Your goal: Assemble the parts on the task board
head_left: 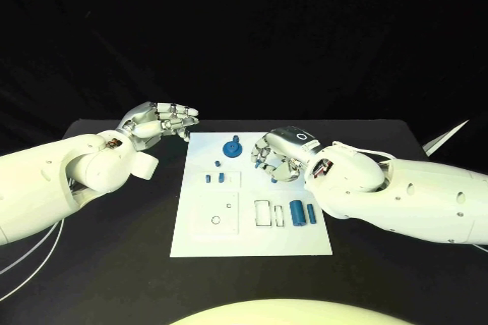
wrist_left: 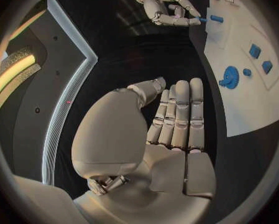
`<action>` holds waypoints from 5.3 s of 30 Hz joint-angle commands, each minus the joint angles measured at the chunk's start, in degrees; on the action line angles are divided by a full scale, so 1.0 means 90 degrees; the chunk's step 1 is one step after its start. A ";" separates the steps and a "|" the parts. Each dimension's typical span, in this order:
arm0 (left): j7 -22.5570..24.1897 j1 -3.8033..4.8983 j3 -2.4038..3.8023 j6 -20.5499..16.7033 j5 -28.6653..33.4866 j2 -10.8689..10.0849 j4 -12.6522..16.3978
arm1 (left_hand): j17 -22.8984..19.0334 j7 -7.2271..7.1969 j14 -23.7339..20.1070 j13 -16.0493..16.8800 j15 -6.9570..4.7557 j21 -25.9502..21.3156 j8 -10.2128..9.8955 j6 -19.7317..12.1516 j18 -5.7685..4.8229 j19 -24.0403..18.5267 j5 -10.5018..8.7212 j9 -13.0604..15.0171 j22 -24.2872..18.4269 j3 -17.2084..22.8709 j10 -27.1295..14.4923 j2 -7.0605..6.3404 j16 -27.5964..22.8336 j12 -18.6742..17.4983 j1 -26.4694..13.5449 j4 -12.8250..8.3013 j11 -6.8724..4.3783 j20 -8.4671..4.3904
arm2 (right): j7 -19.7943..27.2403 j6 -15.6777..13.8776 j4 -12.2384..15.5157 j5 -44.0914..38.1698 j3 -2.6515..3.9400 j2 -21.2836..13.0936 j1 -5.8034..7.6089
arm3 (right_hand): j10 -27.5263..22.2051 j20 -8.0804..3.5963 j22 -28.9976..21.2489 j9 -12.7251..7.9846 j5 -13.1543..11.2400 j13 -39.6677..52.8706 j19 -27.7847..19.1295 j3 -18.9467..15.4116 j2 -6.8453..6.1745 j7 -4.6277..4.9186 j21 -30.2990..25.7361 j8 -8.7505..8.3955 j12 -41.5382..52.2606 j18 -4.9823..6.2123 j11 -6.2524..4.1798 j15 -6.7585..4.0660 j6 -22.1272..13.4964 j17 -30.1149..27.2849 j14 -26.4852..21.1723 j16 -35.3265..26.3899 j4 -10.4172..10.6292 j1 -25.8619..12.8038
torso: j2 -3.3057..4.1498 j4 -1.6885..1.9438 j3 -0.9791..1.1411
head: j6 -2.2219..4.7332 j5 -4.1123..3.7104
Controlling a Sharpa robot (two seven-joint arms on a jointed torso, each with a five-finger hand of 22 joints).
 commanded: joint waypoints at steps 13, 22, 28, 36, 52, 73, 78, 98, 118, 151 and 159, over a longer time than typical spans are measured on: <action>0.0019 -0.0003 0.0003 -0.0313 0.0110 0.0126 0.0086 | -0.0078 0.0020 -0.0058 -0.0070 0.0018 -0.0090 0.0048 -0.0103 0.0036 0.0034 0.0133 -0.0010 -0.0075 -0.0295 -0.0108 0.0034 -0.0111 0.0017 -0.0054 0.0062 0.0026 0.0003 | 0.0150 -0.0017 -0.0228 -0.0304 -0.0042 0.0711 -0.0501 | 0.0308 -0.0022 0.0648 0.0213 0.0105 0.0099 0.0151 0.0347 0.0158 0.0052 0.0125 0.0092 0.0057 -0.0178 -0.0182 -0.0090 0.0093 0.0053 0.0357 -0.0018 -0.0089 -0.0163 | 0.0006 0.0013 -0.0026 | -0.0110 0.0519; 0.0019 -0.0003 0.0002 -0.0360 0.0152 0.0195 0.0137 | -0.0081 0.0021 -0.0059 -0.0072 0.0022 -0.0101 0.0049 -0.0109 0.0035 0.0034 0.0132 -0.0010 -0.0083 -0.0304 -0.0116 0.0032 -0.0115 0.0017 -0.0063 0.0070 0.0029 0.0007 | 0.0178 0.0035 -0.0449 -0.0352 -0.0072 0.0972 -0.0703 | 0.0308 -0.0025 0.0647 0.0215 0.0105 0.0098 0.0149 0.0354 0.0159 0.0056 0.0119 0.0090 0.0051 -0.0176 -0.0180 -0.0090 0.0091 0.0051 0.0357 -0.0019 -0.0098 -0.0168 | 0.0016 0.0010 -0.0013 | -0.0144 0.0654; 0.0002 -0.0002 0.0001 -0.0348 0.0158 0.0208 0.0151 | -0.0081 0.0021 -0.0059 -0.0072 0.0022 -0.0101 0.0049 -0.0109 0.0035 0.0034 0.0132 -0.0010 -0.0083 -0.0304 -0.0116 0.0032 -0.0115 0.0017 -0.0063 0.0070 0.0029 0.0007 | 0.0184 0.0068 -0.0537 -0.0361 -0.0085 0.1047 -0.0778 | 0.0309 -0.0026 0.0647 0.0217 0.0105 0.0098 0.0148 0.0357 0.0160 0.0058 0.0116 0.0089 0.0048 -0.0176 -0.0179 -0.0090 0.0090 0.0055 0.0358 -0.0015 -0.0102 -0.0171 | 0.0023 0.0003 -0.0010 | -0.0190 0.0708; -0.0020 -0.0001 0.0001 -0.0334 0.0159 0.0211 0.0156 | -0.0085 0.0023 -0.0062 -0.0075 0.0027 -0.0116 0.0049 -0.0117 0.0034 0.0034 0.0132 -0.0011 -0.0093 -0.0313 -0.0128 0.0031 -0.0120 0.0016 -0.0076 0.0081 0.0032 0.0011 | 0.0190 0.0175 -0.0627 -0.0364 -0.0100 0.1107 -0.0816 | 0.0309 -0.0028 0.0646 0.0219 0.0104 0.0098 0.0146 0.0361 0.0162 0.0063 0.0110 0.0086 0.0041 -0.0175 -0.0176 -0.0089 0.0087 0.0045 0.0356 -0.0021 -0.0108 -0.0185 | 0.0023 0.0009 -0.0013 | -0.0225 0.0715; -0.0030 -0.0001 0.0001 -0.0330 0.0160 0.0211 0.0144 | -0.0091 0.0026 -0.0068 -0.0080 0.0033 -0.0148 0.0053 -0.0128 0.0034 0.0035 0.0127 -0.0012 -0.0114 -0.0333 -0.0147 0.0028 -0.0128 0.0018 -0.0096 0.0102 0.0037 0.0020 | 0.0204 0.0211 -0.0638 -0.0362 -0.0112 0.1159 -0.0829 | 0.0310 -0.0029 0.0650 0.0222 0.0103 0.0097 0.0147 0.0365 0.0164 0.0065 0.0115 0.0084 0.0036 -0.0176 -0.0174 -0.0088 0.0084 0.0049 0.0356 -0.0018 -0.0113 -0.0194 | 0.0015 0.0010 -0.0011 | -0.0303 0.0768; -0.0048 0.0000 0.0001 -0.0306 0.0161 0.0210 0.0129 | -0.0091 0.0026 -0.0068 -0.0080 0.0033 -0.0148 0.0053 -0.0128 0.0034 0.0035 0.0127 -0.0012 -0.0114 -0.0333 -0.0147 0.0028 -0.0128 0.0018 -0.0096 0.0102 0.0037 0.0020 | 0.0190 0.0372 -0.0698 -0.0365 -0.0130 0.1208 -0.0857 | 0.0310 -0.0029 0.0650 0.0222 0.0103 0.0097 0.0147 0.0365 0.0164 0.0065 0.0115 0.0084 0.0036 -0.0176 -0.0174 -0.0088 0.0084 0.0049 0.0356 -0.0018 -0.0113 -0.0194 | 0.0015 0.0008 -0.0010 | -0.0326 0.0777; -0.0053 0.0000 0.0001 -0.0305 0.0161 0.0207 0.0127 | -0.0094 0.0026 -0.0070 -0.0082 0.0035 -0.0169 0.0057 -0.0135 0.0036 0.0039 0.0124 -0.0011 -0.0130 -0.0344 -0.0155 0.0029 -0.0130 0.0023 -0.0101 0.0112 0.0037 0.0024 | 0.0178 0.0401 -0.0706 -0.0367 -0.0132 0.1213 -0.0859 | 0.0314 -0.0029 0.0649 0.0228 0.0101 0.0097 0.0143 0.0370 0.0167 0.0068 0.0105 0.0082 0.0026 -0.0175 -0.0172 -0.0086 0.0082 0.0046 0.0356 -0.0018 -0.0127 -0.0213 | 0.0014 0.0004 -0.0011 | -0.0329 0.0779; -0.0077 0.0000 0.0001 -0.0304 0.0161 0.0199 0.0132 | -0.0096 0.0027 -0.0072 -0.0083 0.0036 -0.0181 0.0059 -0.0140 0.0037 0.0041 0.0125 -0.0012 -0.0138 -0.0347 -0.0161 0.0030 -0.0132 0.0025 -0.0097 0.0113 0.0038 0.0026 | 0.0170 0.0728 -0.0786 -0.0365 -0.0164 0.1350 -0.0887 | 0.0250 -0.0005 0.0667 0.0304 0.0072 0.0085 0.0124 0.0144 0.0101 0.0082 0.0082 0.0056 -0.0109 -0.0175 -0.0141 -0.0055 0.0016 0.0028 0.0355 -0.0008 -0.0139 -0.0530 | 0.0013 0.0009 -0.0012 | -0.0341 0.0774; -0.0116 0.0000 0.0001 -0.0283 0.0161 0.0183 0.0119 | -0.0096 0.0027 -0.0072 -0.0083 0.0036 -0.0181 0.0059 -0.0140 0.0037 0.0041 0.0125 -0.0012 -0.0138 -0.0347 -0.0161 0.0030 -0.0132 0.0025 -0.0097 0.0113 0.0038 0.0026 | 0.0134 0.0299 -0.0607 -0.0335 -0.0171 0.1116 -0.0894 | -0.1302 0.0232 0.0203 0.0098 0.0093 -0.0166 -0.0199 -0.0269 -0.0289 0.0219 -0.1178 -0.0616 -0.0091 0.0012 0.0177 0.0205 -0.0811 -0.0445 0.0139 -0.0282 -0.0147 -0.0681 | 0.0010 -0.0004 -0.0004 | -0.0285 0.0761; -0.0160 -0.0002 -0.0010 -0.0173 0.0157 0.0118 0.0118 | -0.0105 0.0028 -0.0086 -0.0085 0.0042 -0.0231 0.0074 -0.0151 0.0036 0.0054 0.0119 -0.0010 -0.0175 -0.0378 -0.0168 0.0024 -0.0141 0.0047 -0.0105 0.0131 0.0040 0.0034 | 0.0152 0.0624 -0.0484 0.0117 0.0007 -0.0389 -0.0169 | -0.1738 0.0238 0.0274 -0.0085 0.0143 -0.0162 -0.0005 -0.1625 -0.0171 0.0145 -0.0917 -0.0958 0.0507 -0.0041 0.0174 0.0209 -0.0805 -0.0279 0.0258 -0.0022 0.0267 -0.0224 | 0.0013 -0.0042 -0.0010 | -0.0058 0.0454; -0.0164 -0.0003 -0.0011 -0.0171 0.0158 0.0116 0.0111 | -0.0105 0.0028 -0.0086 -0.0085 0.0042 -0.0231 0.0074 -0.0151 0.0036 0.0054 0.0119 -0.0010 -0.0175 -0.0378 -0.0168 0.0024 -0.0141 0.0047 -0.0105 0.0131 0.0040 0.0034 | 0.0224 0.0773 -0.0663 0.0146 -0.0003 -0.0249 -0.0184 | -0.1464 0.0215 0.0319 -0.0111 0.0137 -0.0153 0.0048 -0.1529 -0.0122 0.0183 -0.0805 -0.0978 0.0677 -0.0054 0.0112 0.0163 -0.0726 -0.0326 0.0254 -0.0040 0.0326 -0.0121 | 0.0014 -0.0037 -0.0015 | -0.0083 0.0452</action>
